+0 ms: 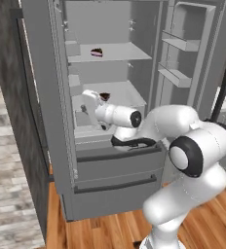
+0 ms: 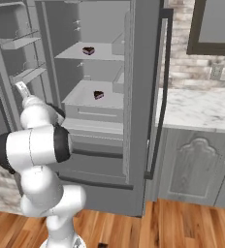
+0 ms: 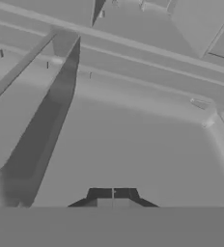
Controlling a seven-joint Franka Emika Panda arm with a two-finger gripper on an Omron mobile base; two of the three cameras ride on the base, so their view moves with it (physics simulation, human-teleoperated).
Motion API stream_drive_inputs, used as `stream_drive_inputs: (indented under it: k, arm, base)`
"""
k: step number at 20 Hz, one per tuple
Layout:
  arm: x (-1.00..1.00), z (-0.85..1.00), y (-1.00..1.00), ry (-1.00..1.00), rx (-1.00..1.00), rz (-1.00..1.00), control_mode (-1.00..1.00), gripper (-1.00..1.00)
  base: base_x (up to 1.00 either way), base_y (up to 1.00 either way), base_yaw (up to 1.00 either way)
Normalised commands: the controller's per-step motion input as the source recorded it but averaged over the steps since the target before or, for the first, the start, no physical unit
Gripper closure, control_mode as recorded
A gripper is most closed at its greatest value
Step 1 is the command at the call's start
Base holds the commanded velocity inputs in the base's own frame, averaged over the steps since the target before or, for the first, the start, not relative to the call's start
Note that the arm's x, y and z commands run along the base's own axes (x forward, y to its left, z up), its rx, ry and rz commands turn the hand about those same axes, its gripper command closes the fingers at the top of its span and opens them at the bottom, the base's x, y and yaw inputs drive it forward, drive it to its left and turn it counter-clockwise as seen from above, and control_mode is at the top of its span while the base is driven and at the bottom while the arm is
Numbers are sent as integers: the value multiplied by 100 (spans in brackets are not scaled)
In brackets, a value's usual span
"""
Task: Take the cakes from the fridge and place them on the empty tray on the dining counter.
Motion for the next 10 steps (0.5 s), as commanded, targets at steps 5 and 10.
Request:
stream_drive_inputs:
  k: [5,10]
  arm:
    - [18,51,-96,-1,-48,-22,-100,100]
    - [25,71,-66,-2,-61,-24,-100,100]
  base:
    - [0,0,0]
    - [0,0,0]
